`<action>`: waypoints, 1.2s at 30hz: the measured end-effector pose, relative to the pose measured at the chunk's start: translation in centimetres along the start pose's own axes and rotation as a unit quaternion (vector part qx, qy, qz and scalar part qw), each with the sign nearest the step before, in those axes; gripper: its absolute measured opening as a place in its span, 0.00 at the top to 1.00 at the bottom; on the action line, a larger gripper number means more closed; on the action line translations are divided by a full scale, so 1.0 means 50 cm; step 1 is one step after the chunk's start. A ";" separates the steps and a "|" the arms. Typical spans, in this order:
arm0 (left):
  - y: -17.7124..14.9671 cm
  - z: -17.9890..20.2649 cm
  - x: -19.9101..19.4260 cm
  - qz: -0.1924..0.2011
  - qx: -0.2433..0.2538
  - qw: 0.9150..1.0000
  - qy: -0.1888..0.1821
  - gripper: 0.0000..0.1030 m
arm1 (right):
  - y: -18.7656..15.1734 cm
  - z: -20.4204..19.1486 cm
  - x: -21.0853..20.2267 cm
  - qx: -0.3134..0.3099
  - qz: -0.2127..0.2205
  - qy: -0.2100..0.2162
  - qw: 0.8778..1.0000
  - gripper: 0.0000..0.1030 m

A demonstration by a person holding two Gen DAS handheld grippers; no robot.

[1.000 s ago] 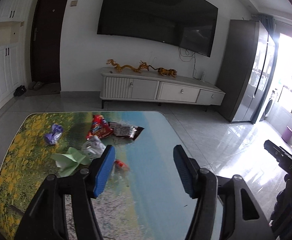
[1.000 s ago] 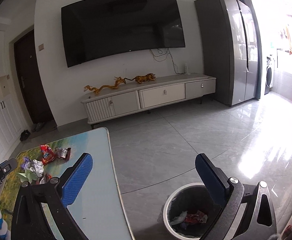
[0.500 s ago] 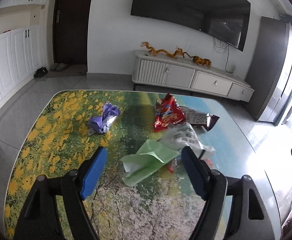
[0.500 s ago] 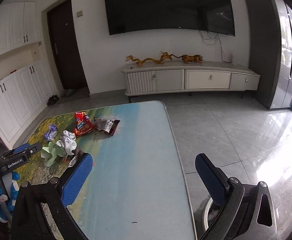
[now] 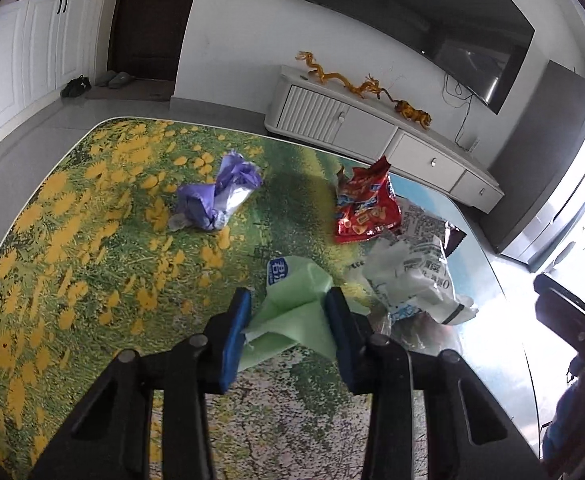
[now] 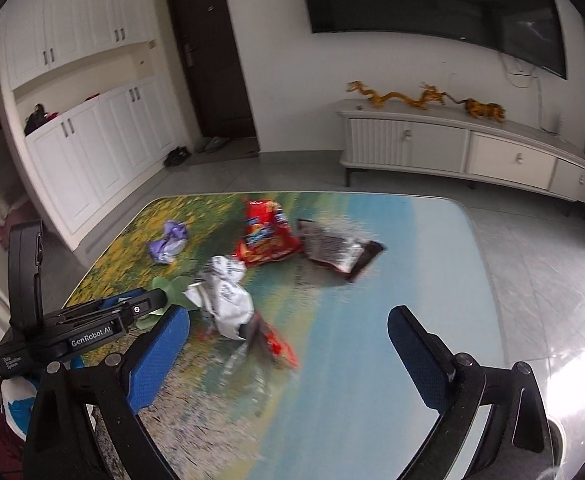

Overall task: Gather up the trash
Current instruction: 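Grasp the green paper with the left tool while the right tool grasps the white printed wrapper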

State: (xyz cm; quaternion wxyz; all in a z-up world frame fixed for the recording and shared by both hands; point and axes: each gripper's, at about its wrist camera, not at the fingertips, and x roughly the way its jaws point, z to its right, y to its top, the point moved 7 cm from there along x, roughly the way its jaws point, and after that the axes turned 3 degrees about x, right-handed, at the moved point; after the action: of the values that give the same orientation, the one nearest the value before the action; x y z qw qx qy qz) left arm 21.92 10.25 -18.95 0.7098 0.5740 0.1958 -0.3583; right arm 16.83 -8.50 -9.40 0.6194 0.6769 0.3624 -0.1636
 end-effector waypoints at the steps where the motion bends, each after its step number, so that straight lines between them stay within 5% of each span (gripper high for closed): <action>1: -0.001 -0.004 -0.004 0.002 -0.001 1.000 0.001 0.67 | 0.001 -0.014 0.013 -0.007 -0.005 0.007 1.000 0.04; 7: -0.002 -0.052 -0.028 0.016 -0.037 0.999 0.006 0.69 | 0.007 -0.082 0.088 -0.043 -0.036 0.033 0.998 0.13; 14: -0.005 -0.073 -0.056 0.027 -0.039 0.999 0.009 0.69 | -0.004 -0.107 0.162 -0.075 -0.073 0.008 0.995 0.51; 16: -0.006 -0.077 -0.062 0.030 -0.043 0.999 0.009 0.70 | -0.006 -0.106 0.167 -0.067 -0.077 0.015 0.995 0.55; 20: -0.007 -0.081 -0.078 0.036 -0.047 0.998 0.009 0.72 | 0.006 -0.104 0.135 -0.048 -0.051 0.038 0.997 0.65; 36: 0.031 -0.007 -0.230 0.101 -0.020 0.995 -0.002 0.78 | 0.066 -0.057 -0.136 0.019 0.077 0.051 0.996 0.70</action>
State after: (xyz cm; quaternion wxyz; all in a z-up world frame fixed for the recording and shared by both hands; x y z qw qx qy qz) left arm 15.46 13.97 -10.09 0.7542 0.5758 0.1426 -0.2815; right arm 13.81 -7.65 -1.95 0.5983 0.7218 0.3368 -0.0877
